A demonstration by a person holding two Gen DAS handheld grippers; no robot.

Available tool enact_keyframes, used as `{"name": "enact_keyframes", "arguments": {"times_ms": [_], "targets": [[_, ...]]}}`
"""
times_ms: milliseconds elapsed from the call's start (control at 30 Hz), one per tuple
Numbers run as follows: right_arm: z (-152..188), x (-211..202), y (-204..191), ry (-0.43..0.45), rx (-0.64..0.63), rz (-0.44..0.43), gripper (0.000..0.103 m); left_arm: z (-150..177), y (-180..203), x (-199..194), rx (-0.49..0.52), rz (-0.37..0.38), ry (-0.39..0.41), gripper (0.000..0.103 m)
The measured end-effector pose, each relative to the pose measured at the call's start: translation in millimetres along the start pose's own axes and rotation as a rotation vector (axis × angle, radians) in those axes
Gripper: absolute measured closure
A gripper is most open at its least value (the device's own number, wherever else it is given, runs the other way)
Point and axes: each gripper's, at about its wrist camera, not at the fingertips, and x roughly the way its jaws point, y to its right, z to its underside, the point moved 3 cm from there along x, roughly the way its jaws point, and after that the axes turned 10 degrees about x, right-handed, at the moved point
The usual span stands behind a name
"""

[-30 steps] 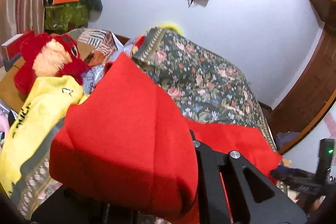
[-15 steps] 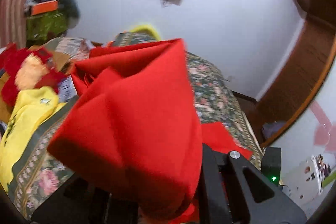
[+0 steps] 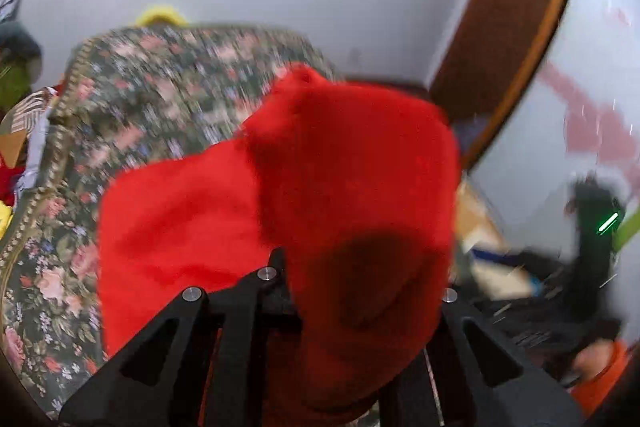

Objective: Fold large clothes
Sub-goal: 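Lower the red bundle onto the bed and open both grippers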

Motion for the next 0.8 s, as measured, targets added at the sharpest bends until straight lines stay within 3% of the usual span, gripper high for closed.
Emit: {"name": "enact_keyframes", "arguments": {"times_ms": [133,233,267,333,433,567,700,767,800], "targets": [[5,-24,10,0.042,0.003,-0.011,0.023,38,4,49,0.049,-0.026,-0.202,0.092],[7,-37,9,0.058,-0.003,-0.017,0.023,56,4,57,0.034,-0.025,-0.262,0.087],[9,-39,11,0.061,-0.006,-0.021,0.023,58,6,54,0.025,-0.010,-0.258,0.083],[12,-43,10,0.073,-0.013,-0.028,0.023,55,10,36,-0.009,0.069,-0.258,0.061],[13,-50,3,0.104,-0.018,-0.039,0.023,48,24,-3,-0.025,0.129,-0.184,0.054],[16,-59,-13,0.117,-0.044,-0.072,0.023,39,29,-55,0.036,0.068,-0.078,0.040],[18,-63,-41,0.123,-0.100,-0.096,0.019,36,0,-84,0.048,-0.056,-0.028,0.026],[18,-60,-53,0.117,-0.112,-0.111,0.018,40,-18,-92,0.026,-0.096,-0.009,0.012],[19,-56,-59,0.107,-0.117,-0.122,0.018,42,-26,-94,0.012,-0.116,-0.003,0.011]]}}
